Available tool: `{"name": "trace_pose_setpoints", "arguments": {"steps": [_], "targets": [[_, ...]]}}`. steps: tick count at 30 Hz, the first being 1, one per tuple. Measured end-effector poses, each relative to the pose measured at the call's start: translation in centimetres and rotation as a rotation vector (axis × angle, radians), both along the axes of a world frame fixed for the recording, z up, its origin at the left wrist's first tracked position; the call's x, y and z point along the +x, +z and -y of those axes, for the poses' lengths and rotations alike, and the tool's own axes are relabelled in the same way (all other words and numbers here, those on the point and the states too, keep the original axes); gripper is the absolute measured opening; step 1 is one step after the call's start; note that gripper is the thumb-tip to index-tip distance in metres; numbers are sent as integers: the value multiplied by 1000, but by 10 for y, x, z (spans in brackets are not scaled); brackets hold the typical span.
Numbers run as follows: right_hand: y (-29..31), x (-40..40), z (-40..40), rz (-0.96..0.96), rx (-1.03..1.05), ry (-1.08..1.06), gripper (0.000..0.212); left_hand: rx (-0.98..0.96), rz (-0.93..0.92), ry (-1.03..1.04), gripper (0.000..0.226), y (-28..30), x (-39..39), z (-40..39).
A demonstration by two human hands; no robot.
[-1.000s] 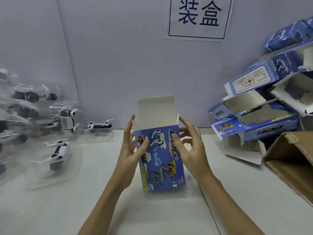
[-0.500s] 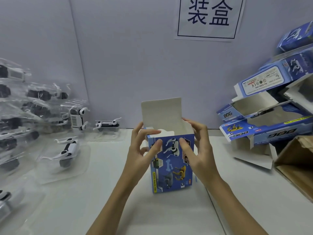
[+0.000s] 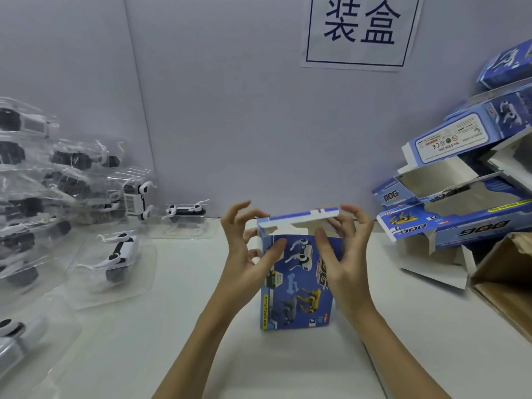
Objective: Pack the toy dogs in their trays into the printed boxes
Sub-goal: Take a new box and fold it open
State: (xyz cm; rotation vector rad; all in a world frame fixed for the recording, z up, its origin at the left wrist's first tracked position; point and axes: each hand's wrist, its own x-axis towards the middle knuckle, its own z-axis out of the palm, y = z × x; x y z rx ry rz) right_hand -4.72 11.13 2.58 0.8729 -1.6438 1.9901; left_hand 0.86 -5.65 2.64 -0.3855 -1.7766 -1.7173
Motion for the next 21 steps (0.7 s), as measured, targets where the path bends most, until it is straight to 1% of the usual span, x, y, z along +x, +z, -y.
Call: {"name": "trace_pose_setpoints", "arguments": {"steps": [1,4,5,8,9,11,12,13,15,17,19,21], "targets": [[0,1,-2,-4,14,21,53,-34,15,-3,55,0,0,1],[-3,2,-2,32,58,48,44,-152,10,53,34,-4,-2,5],[-6,1,-1,43,45,61,40,-171,1,71,33,-5,-3,5],[-14,-5,2,-2,30,58,16,-226,-24,82,44,-10,-4,3],[-16,-7,2,-22,40,44,15,-206,-19,70,39,-9,-4,2],[-16,-7,2,-46,80,-1,17,-96,6,44,17,-6,-5,0],[-16,-6,2,-46,98,-17,19,-55,8,53,13,-5,-5,-1],[-14,-4,3,-35,102,-19,22,-36,7,65,18,-4,-4,-3],[-11,-2,3,13,72,4,34,-34,38,58,46,-7,-5,-3],[-5,-1,2,98,9,29,44,-14,130,20,68,-11,-4,-2],[-2,-4,0,206,-64,75,41,52,183,4,75,-12,-3,-1],[-1,-6,-2,210,-90,74,36,123,167,30,69,-12,-5,-1]]}}
